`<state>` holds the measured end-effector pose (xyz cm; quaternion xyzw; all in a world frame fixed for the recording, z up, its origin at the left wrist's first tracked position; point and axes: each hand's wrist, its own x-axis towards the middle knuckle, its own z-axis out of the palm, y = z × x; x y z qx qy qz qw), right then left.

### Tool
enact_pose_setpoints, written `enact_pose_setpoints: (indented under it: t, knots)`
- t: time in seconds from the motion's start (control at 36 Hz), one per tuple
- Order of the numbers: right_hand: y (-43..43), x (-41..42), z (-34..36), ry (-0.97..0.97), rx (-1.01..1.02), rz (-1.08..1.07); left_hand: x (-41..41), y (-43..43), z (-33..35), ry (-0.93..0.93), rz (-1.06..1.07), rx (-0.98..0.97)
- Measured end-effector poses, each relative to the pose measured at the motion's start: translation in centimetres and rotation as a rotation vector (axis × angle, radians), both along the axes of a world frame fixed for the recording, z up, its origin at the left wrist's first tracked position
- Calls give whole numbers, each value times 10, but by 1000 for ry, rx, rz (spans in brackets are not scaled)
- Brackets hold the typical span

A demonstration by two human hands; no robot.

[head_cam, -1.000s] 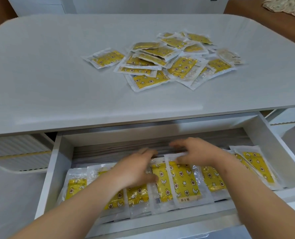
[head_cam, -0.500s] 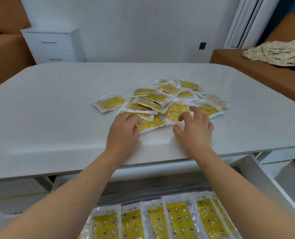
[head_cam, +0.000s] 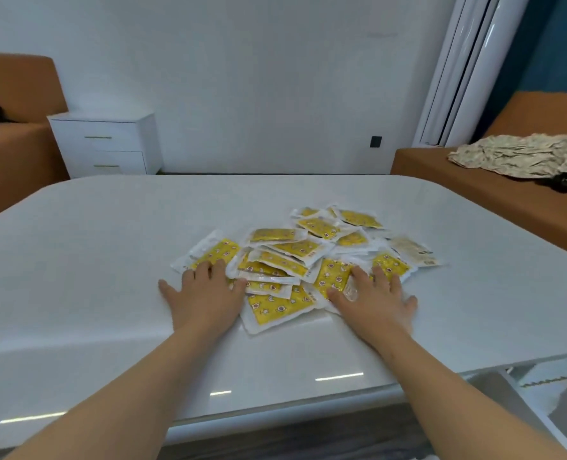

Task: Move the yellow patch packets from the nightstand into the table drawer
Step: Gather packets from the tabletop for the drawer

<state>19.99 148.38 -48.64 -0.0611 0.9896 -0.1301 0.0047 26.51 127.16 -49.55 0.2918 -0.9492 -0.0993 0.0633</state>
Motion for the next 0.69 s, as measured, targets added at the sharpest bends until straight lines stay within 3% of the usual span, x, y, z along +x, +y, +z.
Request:
enact_pose_setpoints:
  t: [0.19,0.33,0.44,0.53,0.58,0.69]
  knots:
    - [4,11,-1,55,-99,169,27,15,5,-4,-93,-196]
    - [15,24,-2,56,-212,216,49,22,4,53,-193,-180]
    - [21,33,-1,148,-343,200,55,17,-8,301,-287,-120]
    - [22,33,1,176,-453,117,55,16,-4,417,-241,-57]
    - [20,32,3,154,-425,52,52,16,5,338,-183,-17]
    - [12,32,0,13,-181,82,45,14,6,-68,-149,56]
